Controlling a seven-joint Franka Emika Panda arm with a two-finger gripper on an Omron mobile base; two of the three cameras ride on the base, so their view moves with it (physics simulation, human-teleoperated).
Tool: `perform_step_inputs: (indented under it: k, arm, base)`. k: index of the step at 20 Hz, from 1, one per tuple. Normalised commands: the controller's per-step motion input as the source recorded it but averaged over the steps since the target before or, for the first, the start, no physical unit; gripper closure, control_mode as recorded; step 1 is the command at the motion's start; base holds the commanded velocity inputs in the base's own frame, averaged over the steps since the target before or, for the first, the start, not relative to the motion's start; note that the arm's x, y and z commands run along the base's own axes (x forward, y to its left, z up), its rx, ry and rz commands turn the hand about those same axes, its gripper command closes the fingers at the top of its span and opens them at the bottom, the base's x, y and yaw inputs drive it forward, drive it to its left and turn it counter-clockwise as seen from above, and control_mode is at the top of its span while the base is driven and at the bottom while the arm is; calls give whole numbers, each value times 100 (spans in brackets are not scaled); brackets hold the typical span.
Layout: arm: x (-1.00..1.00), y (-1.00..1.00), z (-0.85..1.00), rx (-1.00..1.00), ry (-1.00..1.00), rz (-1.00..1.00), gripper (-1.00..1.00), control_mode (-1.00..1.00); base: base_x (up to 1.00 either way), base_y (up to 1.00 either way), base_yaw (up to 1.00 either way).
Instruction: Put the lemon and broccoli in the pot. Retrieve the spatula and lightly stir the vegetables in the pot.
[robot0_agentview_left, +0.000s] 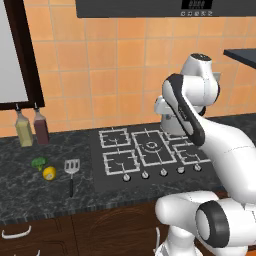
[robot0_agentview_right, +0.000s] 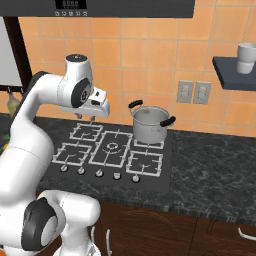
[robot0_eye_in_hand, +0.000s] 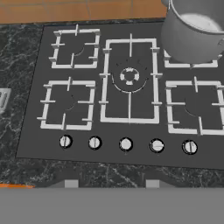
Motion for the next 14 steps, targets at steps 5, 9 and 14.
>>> perform_step_inputs:
  k: [5,9,14]
  arm:
    - [-39,42,-7,0,2,1,-100,-100]
    - [-45,91,-23,5,12,16,-100,-100]
    - [-4,75,-53,23,7,15,-100,-100]
  base:
    - [0,0,0]
    - [0,0,0]
    - [0,0,0]
